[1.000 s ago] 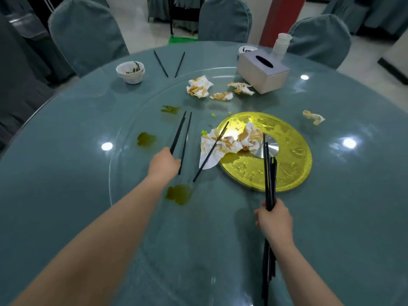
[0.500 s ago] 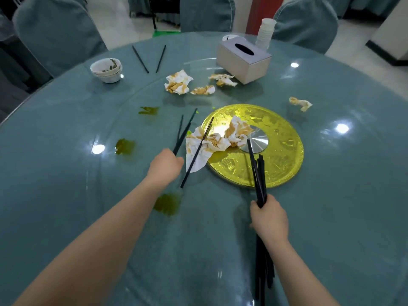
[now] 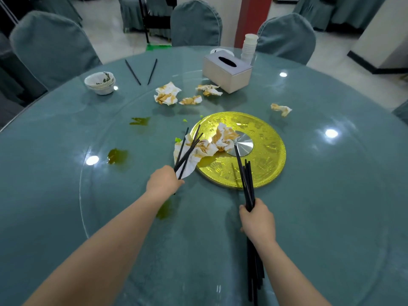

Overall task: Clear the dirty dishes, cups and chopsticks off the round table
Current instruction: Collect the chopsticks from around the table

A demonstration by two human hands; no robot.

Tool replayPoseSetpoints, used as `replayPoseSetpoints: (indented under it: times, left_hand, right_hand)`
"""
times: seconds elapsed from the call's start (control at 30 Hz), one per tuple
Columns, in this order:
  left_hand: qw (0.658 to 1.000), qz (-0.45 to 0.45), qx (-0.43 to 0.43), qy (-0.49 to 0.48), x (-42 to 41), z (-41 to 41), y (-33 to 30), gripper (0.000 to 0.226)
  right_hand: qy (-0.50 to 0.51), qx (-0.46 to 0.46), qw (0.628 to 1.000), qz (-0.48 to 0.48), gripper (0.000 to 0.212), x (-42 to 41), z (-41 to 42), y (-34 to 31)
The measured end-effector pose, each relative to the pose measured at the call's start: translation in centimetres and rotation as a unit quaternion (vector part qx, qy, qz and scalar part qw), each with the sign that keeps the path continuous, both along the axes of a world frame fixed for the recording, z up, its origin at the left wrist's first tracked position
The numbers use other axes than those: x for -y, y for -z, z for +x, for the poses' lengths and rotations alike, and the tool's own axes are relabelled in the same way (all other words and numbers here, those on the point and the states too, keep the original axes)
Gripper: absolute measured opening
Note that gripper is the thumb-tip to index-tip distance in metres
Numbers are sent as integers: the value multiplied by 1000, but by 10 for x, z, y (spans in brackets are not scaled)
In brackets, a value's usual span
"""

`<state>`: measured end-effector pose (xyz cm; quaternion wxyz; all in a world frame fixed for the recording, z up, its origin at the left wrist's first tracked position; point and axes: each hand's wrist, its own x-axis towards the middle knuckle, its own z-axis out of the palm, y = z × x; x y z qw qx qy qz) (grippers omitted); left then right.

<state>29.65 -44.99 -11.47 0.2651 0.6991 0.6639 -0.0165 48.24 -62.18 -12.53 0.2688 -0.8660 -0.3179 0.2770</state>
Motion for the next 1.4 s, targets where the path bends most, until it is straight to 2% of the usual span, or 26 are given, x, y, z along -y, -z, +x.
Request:
replayPoseSetpoints:
  times: [0.07,0.17,0.27,0.33,0.47,0.53,0.63,0.83,0.97,1.1,1.27,1.4]
  left_hand:
    - [1000,-6,18,-8,2,1,-4,19]
    - [997,-25,62,-37,8,-1,-16,24]
    - [990,-19,128,-59,18,-8,-33,24]
    - [983,-6,175,-61,31,-14,-46,35]
    - [979,-6,201,0,76,-29,-65,55]
    - [970,-39,238,30,102,-36,-67,49]
    - [947,-110,291,79,137,-43,-65,33]
    - [914,-177,323,172,188,-35,-78,27]
    - [902,-212,271,261,217,-24,-97,27]
    - [903,-224,212,299,236,-13,-108,25]
    - [924,-174,239,244,265,12,-106,24]
    - [943,-96,258,186,284,32,-96,19]
  right_hand:
    - [-1,-3,1000,-2,14,6,0,1]
    - [6,-26,1000,-15,13,18,1,-1]
    - [54,-109,992,20,8,33,-2,-5]
    - [99,-165,980,51,6,43,-8,-8]
    - [167,-272,939,126,10,61,-30,-19]
    - [190,-299,921,161,13,67,-40,-30]
    - [185,-335,901,206,7,74,-56,-56]
    - [111,-312,904,272,14,91,-76,-102]
    - [100,-303,897,307,21,105,-74,-120]
    - [103,-297,897,311,11,118,-67,-127]
    - [137,-216,913,317,15,118,-52,-124]
    - [133,-213,915,314,26,117,-36,-119]
